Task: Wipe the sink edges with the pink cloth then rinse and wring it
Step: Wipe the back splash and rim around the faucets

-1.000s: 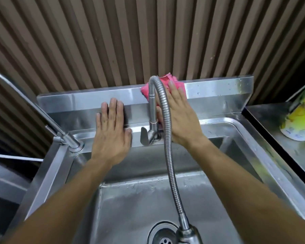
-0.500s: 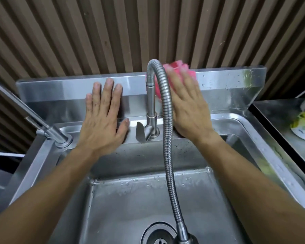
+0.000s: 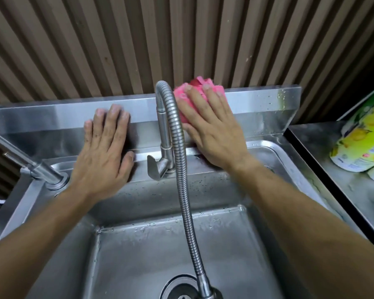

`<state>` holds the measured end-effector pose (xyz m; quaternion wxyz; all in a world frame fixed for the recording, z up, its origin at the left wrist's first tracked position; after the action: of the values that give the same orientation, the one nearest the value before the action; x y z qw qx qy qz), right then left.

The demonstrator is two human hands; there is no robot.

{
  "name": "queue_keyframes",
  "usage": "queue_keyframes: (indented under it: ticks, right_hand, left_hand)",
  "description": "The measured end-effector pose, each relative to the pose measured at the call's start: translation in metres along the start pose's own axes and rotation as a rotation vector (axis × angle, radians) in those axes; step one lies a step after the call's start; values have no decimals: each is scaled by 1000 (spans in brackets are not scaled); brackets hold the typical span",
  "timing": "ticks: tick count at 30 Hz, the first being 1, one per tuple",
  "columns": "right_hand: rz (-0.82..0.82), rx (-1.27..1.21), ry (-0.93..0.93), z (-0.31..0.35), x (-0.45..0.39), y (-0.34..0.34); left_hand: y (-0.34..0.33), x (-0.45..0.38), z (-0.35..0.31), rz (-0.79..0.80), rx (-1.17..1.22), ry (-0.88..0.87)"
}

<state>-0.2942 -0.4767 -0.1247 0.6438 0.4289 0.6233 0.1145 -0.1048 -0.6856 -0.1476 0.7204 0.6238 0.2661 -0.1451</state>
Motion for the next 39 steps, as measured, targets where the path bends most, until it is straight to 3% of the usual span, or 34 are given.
queue_keyframes:
  ticks: [3,6,10,14,16,19,21,24,27,30,33,35,36,39]
  right_hand:
    - [-16,-23,-333,-37,30,17]
    - [-41,-36,-441,-26,30,15]
    - [39,-25,-188,25,6,0]
    - [49,50,-39,4,6,6]
    - [22,56,-208,-17,19,14]
    - [-85,8,-674,-30,28,20]
    - [-92,-22,-775,-7,8,16]
    - [58,-49,-382,46,-10,0]
    - [95,-8,-83,32,-4,-1]
    - [76,68,-127,-7,13,10]
    - [-55,-2,-506,-7,20,11]
    - [-95,-20,-626,23,6,0]
    - [-80,-37,-562,37,-2,-4]
    - [12,-63,-119,48,-9,-13]
  left_hand:
    - [1,14,6,67,5,-44]
    - [-1,22,7,98,6,90]
    - [-3,16,8,60,-27,73]
    - [0,0,12,34,-31,96]
    - [-2,-2,9,24,-43,108]
    - [-5,0,6,12,-32,116]
    - [-4,-3,5,12,-39,97]
    - [-1,-20,-4,-43,-94,-56]
    - [0,-42,-17,-103,-98,-99]
    - [-5,-45,-20,-115,-98,-89]
    - [-13,-43,-21,-156,-99,-71]
    - [-17,-44,-23,-184,-80,-51]
    - [-19,-44,-24,-193,-72,-42]
    - [-21,-43,-23,-199,-70,-37]
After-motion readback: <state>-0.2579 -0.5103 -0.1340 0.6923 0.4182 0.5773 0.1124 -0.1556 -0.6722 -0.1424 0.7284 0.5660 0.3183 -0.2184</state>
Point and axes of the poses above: each hand's wrist, its own x-axis away from the middle knuckle, its own y-axis out of the back of the hand, z = x × y, the point moved 1 cm from there along -x, towards the middle knuckle, and after that the axes turned 2 degrees about -x, right-handed, at the moved point
